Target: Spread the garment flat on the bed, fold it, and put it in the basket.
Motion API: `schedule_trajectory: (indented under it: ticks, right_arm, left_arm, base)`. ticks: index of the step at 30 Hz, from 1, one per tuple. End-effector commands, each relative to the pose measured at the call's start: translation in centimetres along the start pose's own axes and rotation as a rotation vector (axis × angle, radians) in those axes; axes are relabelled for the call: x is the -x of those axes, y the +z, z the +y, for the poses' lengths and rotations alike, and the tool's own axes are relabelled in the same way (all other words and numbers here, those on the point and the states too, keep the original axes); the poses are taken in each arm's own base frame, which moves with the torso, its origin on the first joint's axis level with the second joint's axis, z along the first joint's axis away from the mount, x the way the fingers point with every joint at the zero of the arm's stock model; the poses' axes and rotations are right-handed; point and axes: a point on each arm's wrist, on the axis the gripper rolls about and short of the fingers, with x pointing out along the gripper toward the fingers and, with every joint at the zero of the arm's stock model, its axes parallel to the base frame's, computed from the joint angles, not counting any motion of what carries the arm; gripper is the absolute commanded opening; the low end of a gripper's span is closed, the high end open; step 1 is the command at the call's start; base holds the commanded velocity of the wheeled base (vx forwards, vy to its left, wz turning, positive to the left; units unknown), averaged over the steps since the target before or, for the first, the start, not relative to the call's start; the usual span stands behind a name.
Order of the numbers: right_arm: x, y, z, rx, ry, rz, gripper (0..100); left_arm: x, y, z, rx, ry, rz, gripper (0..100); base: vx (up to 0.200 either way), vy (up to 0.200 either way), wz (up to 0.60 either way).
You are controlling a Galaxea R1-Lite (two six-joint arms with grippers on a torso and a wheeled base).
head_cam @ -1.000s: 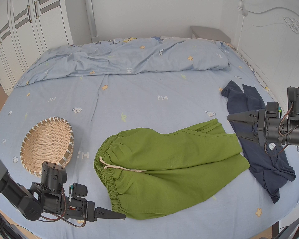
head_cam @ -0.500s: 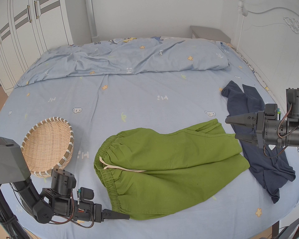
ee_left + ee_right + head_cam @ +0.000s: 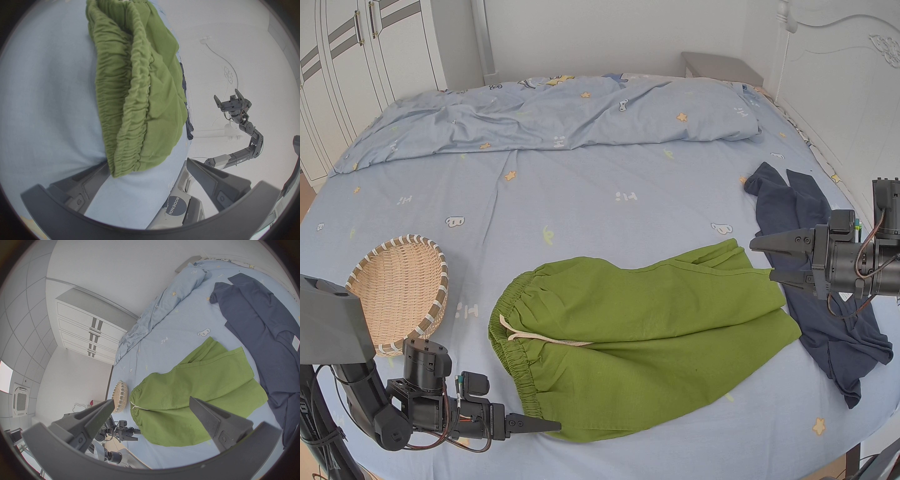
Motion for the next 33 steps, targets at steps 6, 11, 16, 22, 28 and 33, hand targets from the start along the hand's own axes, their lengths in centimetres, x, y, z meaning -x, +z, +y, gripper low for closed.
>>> schedule_trajectory:
  ticks: [6, 11, 16, 22, 28, 33]
  right_arm:
    - [-0.1, -0.1, -0.1, -0.001, -0.002, 0.003, 100]
    - [-0.1, -0.1, -0.1, -0.002, -0.002, 0.003, 100]
    - [0.0, -0.1, -0.1, -0.002, -0.002, 0.003, 100]
    - [0.0, -0.1, -0.1, -0.005, -0.005, 0.002, 100]
    - [0.2, -1.1, -1.1, -0.037, -0.031, 0.042, 100]
    - [0.8, -1.8, -2.9, -0.076, -0.108, 0.077, 100]
  left_arm:
    - [-0.7, 0.1, 0.7, 0.025, -0.009, -0.021, 100]
    - [0.1, -0.6, 0.5, 0.048, -0.008, -0.033, 0]
    - [1.6, -1.5, 0.1, 0.049, -0.006, -0.065, 0]
    - [2.6, -1.7, -0.6, 0.116, -0.013, -0.086, 0]
    - [4.6, -1.4, -1.4, 0.185, -0.019, -0.147, 0]
    - [5.6, -1.8, -1.0, 0.252, 0.021, -0.151, 0]
  base:
    - [0.000, 0.000, 0.00]
    - [0.000, 0.000, 0.00]
    - [0.000, 0.000, 0.00]
    - [0.000, 0.000, 0.00]
    - [0.000, 0.000, 0.00]
    - [0.000, 0.000, 0.00]
